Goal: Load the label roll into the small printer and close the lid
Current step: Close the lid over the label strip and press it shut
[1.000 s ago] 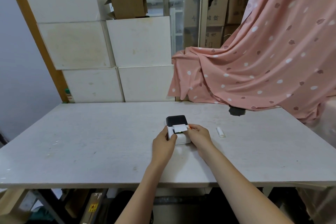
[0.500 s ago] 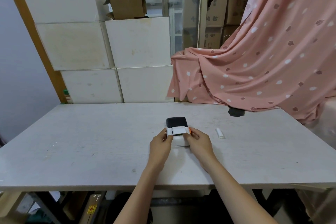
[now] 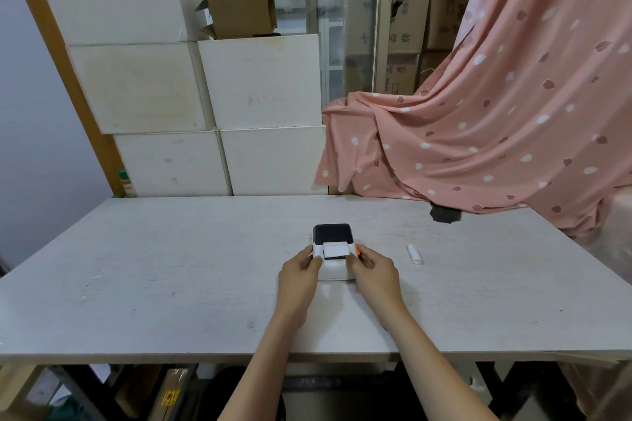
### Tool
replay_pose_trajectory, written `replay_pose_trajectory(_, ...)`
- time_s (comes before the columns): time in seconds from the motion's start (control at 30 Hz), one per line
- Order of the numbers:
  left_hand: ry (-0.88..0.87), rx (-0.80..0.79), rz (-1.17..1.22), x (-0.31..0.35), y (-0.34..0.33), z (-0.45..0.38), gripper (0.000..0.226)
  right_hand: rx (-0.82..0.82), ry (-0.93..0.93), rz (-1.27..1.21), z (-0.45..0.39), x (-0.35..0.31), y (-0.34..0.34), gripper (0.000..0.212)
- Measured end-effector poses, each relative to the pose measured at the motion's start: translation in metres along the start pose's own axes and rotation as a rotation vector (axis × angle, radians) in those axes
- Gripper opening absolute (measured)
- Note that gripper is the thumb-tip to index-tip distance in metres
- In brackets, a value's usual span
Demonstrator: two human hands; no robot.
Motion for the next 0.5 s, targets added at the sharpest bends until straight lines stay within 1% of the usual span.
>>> replay_pose_trajectory(0.2, -0.003, 0.005, -0.002, -0.0023, -0.0003, -0.0012, 0.039, 0.001, -0.006, -0.002, -0.0022, 0.0009, -0.0002, 0.022)
replay_pose_trajectory(0.37, 0.017, 0.013, 0.005, -0.0018, -0.0001, 0.0001, 0.033, -0.01, 0.005, 0.008, -0.0034, 0.0042, -0.0007, 0.026)
replay_pose_trajectory(0.5, 0.014, 0.017, 0.01, -0.0009, 0.0005, 0.0012, 0.036, -0.012, 0.004, -0.004, -0.0035, 0.0042, -0.0009, 0.031)
Point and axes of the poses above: each hand's wrist, its own z-axis away from the middle knuckle, its own y-axis out of the back of the hand, x = y × z, the point moved 2 cm from there along -z, towards the middle knuckle, and after that the axes turned 4 degrees about z, right-handed, at the moved point
